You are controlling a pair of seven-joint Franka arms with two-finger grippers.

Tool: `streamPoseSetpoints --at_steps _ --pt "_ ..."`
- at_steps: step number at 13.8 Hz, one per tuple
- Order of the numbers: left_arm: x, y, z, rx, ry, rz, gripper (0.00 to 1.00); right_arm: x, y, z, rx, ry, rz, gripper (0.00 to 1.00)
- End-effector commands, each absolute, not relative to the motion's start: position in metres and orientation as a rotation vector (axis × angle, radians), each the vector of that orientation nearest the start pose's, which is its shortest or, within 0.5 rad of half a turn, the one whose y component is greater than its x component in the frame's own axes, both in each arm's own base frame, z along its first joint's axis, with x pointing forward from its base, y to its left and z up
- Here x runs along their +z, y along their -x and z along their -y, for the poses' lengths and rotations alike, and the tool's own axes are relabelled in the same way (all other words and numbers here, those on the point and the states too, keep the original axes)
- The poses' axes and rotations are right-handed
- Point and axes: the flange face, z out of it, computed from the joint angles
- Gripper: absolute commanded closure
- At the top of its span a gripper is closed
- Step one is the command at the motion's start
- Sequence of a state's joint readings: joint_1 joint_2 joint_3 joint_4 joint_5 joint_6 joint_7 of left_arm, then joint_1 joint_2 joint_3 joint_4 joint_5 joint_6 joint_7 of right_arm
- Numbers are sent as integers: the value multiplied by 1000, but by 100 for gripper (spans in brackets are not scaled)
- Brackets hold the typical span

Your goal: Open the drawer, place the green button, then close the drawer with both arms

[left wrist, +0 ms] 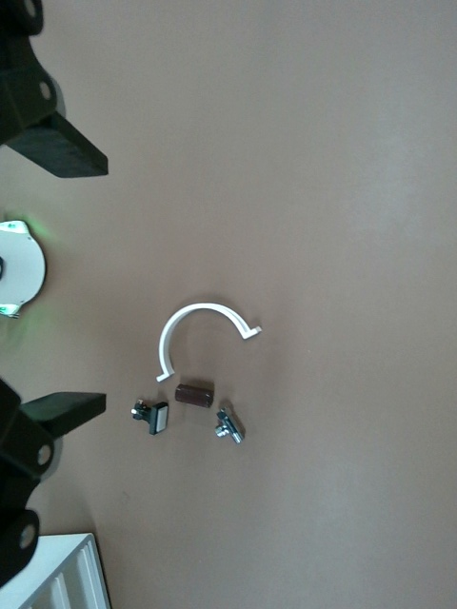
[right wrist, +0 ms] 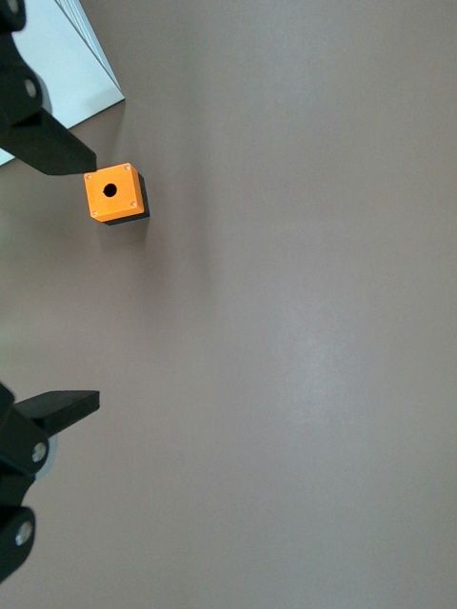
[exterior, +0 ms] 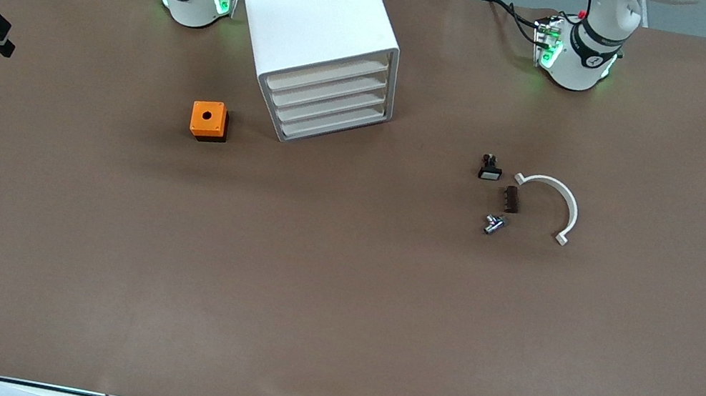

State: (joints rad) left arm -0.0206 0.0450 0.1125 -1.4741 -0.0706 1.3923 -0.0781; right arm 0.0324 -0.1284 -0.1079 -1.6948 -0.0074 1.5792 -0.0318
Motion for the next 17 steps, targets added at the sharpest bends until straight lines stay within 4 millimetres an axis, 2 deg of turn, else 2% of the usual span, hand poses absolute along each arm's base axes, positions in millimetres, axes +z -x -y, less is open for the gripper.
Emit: streamPoseSetpoints --at_steps 1,3,5,8,10,14,17 --pt "632 -557 -27 129 3199 209 1 638 -511 47 -32 3149 -54 0" --pt "638 -563 -14 47 3202 190 1 638 -510 49 -25 3150 -59 0" --pt "639 -564 -14 27 3196 191 1 638 -510 53 -25 3150 -71 0" --pt "653 -565 -16 -27 3200 187 1 638 -509 55 -20 3150 -79 0" --pt "658 -571 -7 -122 3199 175 1 638 -509 55 -17 3150 -81 0" --pt "656 -572 16 -115 3200 103 1 637 -508 53 -8 3148 -76 0" --pt "655 -572 22 -113 3197 85 1 637 -508 53 -8 3148 -76 0"
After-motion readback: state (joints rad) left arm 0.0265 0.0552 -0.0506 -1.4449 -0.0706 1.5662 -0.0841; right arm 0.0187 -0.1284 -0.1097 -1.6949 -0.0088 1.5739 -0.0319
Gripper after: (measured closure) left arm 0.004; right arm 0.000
